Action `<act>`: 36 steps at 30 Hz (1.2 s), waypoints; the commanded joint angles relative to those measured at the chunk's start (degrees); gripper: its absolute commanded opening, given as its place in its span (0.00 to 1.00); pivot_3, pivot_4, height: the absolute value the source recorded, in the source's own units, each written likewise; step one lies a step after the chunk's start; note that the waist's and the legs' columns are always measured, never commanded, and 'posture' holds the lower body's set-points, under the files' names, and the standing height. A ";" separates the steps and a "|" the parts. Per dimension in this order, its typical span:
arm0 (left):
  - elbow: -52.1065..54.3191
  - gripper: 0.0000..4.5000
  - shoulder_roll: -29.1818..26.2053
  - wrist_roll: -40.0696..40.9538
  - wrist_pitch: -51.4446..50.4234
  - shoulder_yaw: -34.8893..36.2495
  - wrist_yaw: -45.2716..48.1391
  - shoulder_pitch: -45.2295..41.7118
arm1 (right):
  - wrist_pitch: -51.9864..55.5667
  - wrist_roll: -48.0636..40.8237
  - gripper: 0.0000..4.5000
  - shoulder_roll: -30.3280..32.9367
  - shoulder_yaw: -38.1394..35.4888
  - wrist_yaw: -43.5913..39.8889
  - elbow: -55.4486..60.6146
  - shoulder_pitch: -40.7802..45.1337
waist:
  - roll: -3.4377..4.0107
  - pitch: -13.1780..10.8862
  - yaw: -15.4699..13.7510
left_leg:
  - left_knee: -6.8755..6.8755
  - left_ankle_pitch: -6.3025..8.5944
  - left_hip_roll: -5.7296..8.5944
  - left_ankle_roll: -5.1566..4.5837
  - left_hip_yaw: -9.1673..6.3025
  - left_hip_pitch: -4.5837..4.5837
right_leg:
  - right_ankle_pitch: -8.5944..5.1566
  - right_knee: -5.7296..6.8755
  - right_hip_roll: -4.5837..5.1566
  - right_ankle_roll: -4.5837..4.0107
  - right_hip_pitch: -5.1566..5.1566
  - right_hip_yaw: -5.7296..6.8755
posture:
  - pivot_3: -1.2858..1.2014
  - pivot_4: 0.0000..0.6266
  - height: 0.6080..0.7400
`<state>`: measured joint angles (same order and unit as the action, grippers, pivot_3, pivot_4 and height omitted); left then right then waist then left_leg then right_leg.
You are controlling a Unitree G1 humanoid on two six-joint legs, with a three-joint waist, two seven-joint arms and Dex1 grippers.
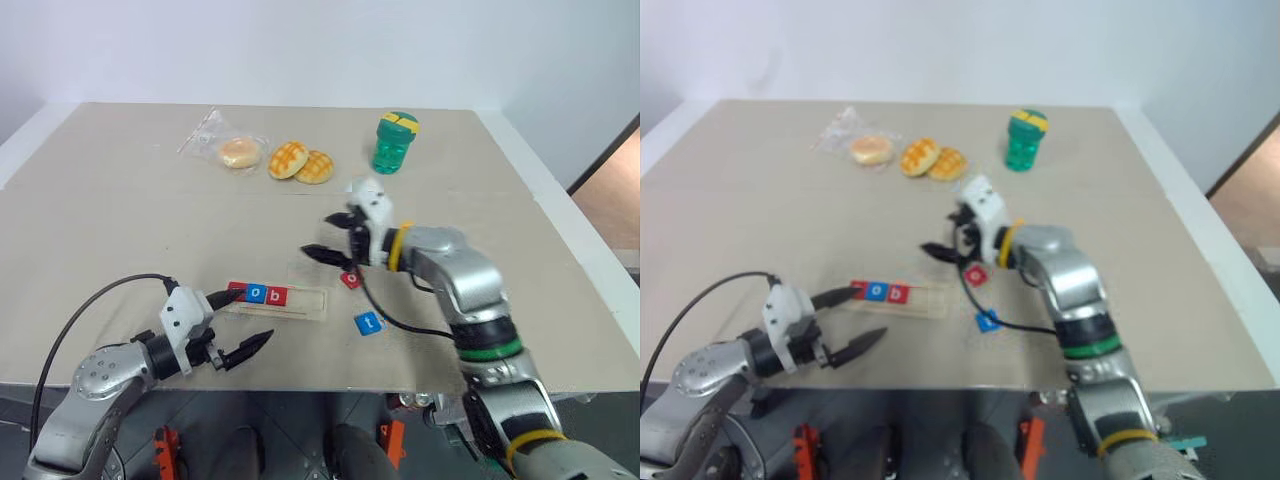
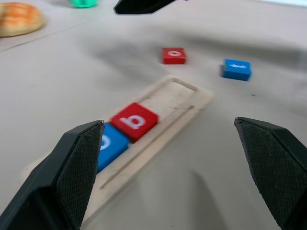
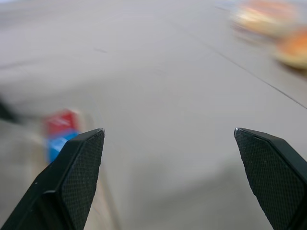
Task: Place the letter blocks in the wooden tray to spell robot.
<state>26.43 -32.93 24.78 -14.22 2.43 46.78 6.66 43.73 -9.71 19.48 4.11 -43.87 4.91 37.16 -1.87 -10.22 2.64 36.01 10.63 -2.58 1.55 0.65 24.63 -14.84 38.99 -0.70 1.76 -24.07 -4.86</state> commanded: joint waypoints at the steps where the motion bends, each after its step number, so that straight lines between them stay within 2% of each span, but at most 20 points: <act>1: 3.02 1.00 -0.24 0.40 0.81 -0.59 0.38 -0.86 | 2.00 1.06 0.99 -0.29 -3.05 8.19 10.45 -5.80 | -0.01 0.00 0.14 | -0.04 0.00 0.01 0.00 -0.01 0.03 | -0.01 0.00 -0.01 0.01 -0.04 -0.01 | 0.52 0.24 1.00; 6: 3.41 1.00 -0.28 0.86 0.41 -2.62 1.61 -1.81 | 2.86 2.66 0.99 -3.11 -0.34 15.82 17.27 -14.70 | 0.00 0.00 0.46 | -0.18 0.00 -0.14 0.01 0.00 0.00 | 0.03 0.06 -0.27 -0.12 -0.19 -0.08 | 0.52 0.24 1.00; 19: 3.07 1.00 -1.16 0.98 -0.65 -3.19 2.75 -3.67 | 1.19 5.22 0.99 -4.00 5.65 21.67 15.53 -20.10 | -0.03 0.02 0.43 | -0.07 -0.10 -0.17 -0.02 0.06 -0.02 | 0.19 0.05 -0.28 -0.19 -0.15 -0.09 | 0.52 0.24 1.00; 20: 3.13 1.00 -1.14 1.01 -0.72 -3.20 2.68 -3.62 | 1.06 5.27 0.87 -4.08 5.83 21.91 15.42 -20.12 | -0.03 0.02 0.43 | -0.07 -0.10 -0.16 -0.02 0.05 -0.02 | 0.19 0.05 -0.29 -0.19 -0.15 -0.08 | 0.52 0.24 1.00; 21: 3.23 1.00 -1.19 0.95 -0.75 -3.33 2.70 -3.53 | 0.91 5.46 0.82 -4.22 5.83 22.41 15.00 -20.10 | -0.03 0.03 0.43 | -0.07 -0.10 -0.17 -0.02 0.04 -0.02 | 0.19 0.06 -0.29 -0.19 -0.15 -0.08 | 0.52 0.24 1.00; 28: 3.32 1.00 -1.61 0.81 -1.04 -3.73 2.54 -3.47 | 2.22 6.27 0.28 -6.97 3.77 28.05 16.81 -20.18 | -0.05 0.04 0.42 | -0.05 -0.10 -0.17 -0.02 0.02 -0.03 | 0.20 0.06 -0.30 -0.19 -0.13 -0.07 | 0.52 0.24 1.00; 36: 3.31 1.00 -2.24 0.92 -1.36 -3.78 2.74 -3.01 | 11.88 5.58 0.27 -9.14 0.86 33.04 30.83 -26.03 | -0.05 0.04 0.14 | -0.13 -0.09 -0.15 -0.01 -0.02 0.02 | 0.12 0.06 -0.29 -0.15 -0.17 -0.07 | 0.52 0.24 1.00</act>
<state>27.89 -34.69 25.24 -15.58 -1.79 49.33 3.63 54.29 -4.09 10.61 6.16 -11.93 30.94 11.34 -1.92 -10.18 2.79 35.89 10.53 -2.74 1.55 0.62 24.64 -14.71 39.04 -1.00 1.60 -24.24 -4.93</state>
